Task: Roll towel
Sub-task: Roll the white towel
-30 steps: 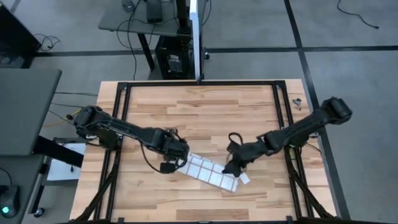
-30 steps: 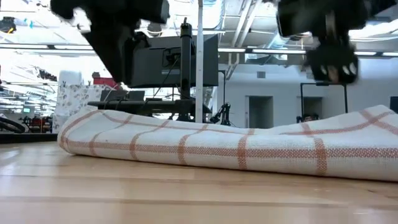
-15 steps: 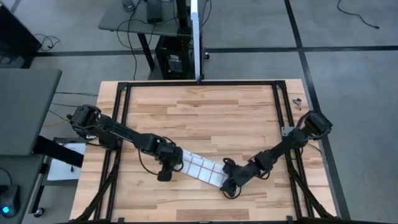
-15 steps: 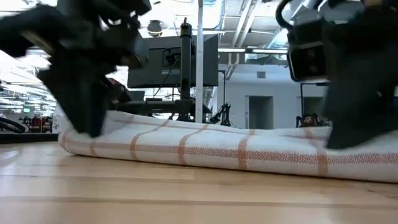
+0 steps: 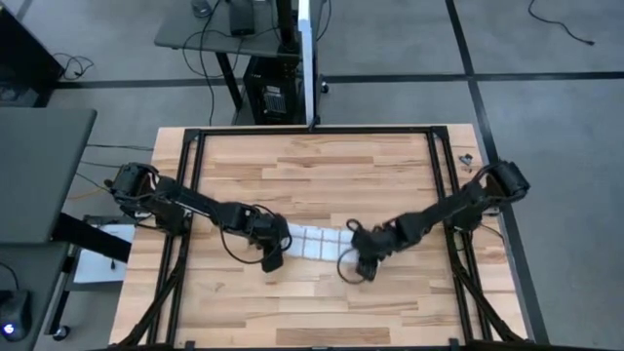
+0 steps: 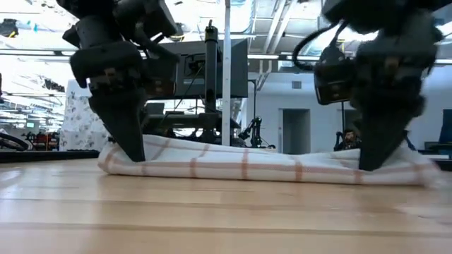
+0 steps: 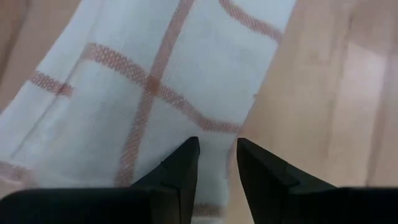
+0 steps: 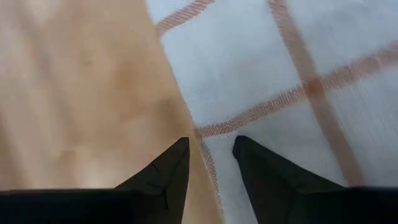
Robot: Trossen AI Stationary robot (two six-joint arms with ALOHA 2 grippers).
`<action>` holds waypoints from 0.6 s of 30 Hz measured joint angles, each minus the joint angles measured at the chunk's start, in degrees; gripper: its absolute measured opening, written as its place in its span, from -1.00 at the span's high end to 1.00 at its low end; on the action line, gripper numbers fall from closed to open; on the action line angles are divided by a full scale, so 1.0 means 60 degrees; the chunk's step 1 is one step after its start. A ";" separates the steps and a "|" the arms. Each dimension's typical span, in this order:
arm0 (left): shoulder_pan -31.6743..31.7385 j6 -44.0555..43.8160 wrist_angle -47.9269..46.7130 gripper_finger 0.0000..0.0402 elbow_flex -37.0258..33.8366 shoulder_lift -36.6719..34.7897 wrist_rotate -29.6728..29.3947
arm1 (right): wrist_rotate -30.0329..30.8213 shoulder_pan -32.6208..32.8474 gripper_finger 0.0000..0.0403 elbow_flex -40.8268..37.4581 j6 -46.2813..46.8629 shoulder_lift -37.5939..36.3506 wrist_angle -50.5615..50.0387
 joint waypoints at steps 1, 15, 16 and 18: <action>0.0047 -0.0021 -0.0063 0.52 0.0000 0.0000 -0.0034 | 0.0000 -0.0252 0.37 -0.0003 -0.0396 -0.0129 -0.0300; 0.1433 0.1339 -0.1343 0.52 0.0153 -0.1170 -0.0319 | -0.1460 -0.2596 0.36 -0.0018 -0.2316 -0.1528 -0.0986; 0.1462 0.1468 -0.1573 0.52 0.0325 -0.1424 -0.0322 | -0.1707 -0.2611 0.36 -0.0018 -0.2317 -0.1764 -0.0872; 0.1467 0.1719 -0.2153 0.52 0.0801 -0.1990 -0.0290 | -0.2126 -0.2605 0.36 0.0059 -0.2296 -0.2308 -0.0661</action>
